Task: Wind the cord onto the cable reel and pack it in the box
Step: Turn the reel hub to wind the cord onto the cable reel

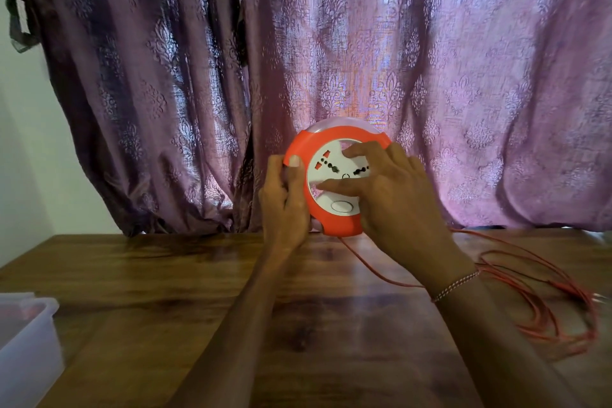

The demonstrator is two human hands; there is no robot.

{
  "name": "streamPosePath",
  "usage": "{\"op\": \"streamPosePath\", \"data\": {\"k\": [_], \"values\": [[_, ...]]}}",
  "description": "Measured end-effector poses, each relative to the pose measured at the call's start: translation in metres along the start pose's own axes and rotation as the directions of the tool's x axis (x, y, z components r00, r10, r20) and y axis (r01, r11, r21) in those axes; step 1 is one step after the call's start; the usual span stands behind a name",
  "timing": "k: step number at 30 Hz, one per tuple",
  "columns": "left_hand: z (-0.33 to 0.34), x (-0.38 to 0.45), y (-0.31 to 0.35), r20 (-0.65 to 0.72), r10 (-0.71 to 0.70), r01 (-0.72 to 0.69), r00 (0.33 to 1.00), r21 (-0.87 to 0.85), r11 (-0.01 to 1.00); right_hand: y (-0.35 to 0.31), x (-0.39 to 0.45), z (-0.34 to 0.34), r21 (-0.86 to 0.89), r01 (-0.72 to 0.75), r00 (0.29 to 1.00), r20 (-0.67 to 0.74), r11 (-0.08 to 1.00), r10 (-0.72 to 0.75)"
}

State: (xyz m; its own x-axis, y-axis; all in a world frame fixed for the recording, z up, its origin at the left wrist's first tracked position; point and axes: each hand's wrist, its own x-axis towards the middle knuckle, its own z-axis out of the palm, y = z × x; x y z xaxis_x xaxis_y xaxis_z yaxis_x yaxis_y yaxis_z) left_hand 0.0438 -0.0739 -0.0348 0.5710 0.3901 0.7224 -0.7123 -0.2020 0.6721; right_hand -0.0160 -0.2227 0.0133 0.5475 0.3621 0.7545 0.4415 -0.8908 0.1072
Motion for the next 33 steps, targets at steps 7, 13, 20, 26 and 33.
{"op": "streamPosePath", "data": {"k": [7, 13, 20, 26, 33], "values": [[-0.001, 0.001, 0.001, 0.004, 0.02, -0.02, 1.0, 0.0, 1.0, -0.001, 0.0, 0.014, 0.085, -0.214, 0.972, -0.077, 0.973, 0.221], [0.0, 0.001, 0.0, 0.015, 0.003, -0.002, 1.0, -0.013, 1.0, 0.001, 0.001, 0.012, 0.123, -0.15, 0.969, -0.177, 0.981, 0.171], [0.0, 0.003, 0.0, 0.013, -0.01, 0.01, 1.0, -0.003, 1.0, 0.011, 0.002, 0.009, 0.216, 0.063, 0.985, -0.168, 0.974, -0.027], [0.0, 0.004, -0.002, -0.005, 0.005, -0.005, 1.0, 0.011, 1.0, 0.007, 0.001, 0.005, 0.11, 0.086, 0.995, 0.034, 0.99, -0.09], [0.0, 0.001, 0.001, 0.018, 0.025, -0.025, 1.0, 0.006, 1.0, 0.003, 0.0, 0.008, 0.095, -0.026, 0.998, -0.046, 0.995, 0.031]]}}
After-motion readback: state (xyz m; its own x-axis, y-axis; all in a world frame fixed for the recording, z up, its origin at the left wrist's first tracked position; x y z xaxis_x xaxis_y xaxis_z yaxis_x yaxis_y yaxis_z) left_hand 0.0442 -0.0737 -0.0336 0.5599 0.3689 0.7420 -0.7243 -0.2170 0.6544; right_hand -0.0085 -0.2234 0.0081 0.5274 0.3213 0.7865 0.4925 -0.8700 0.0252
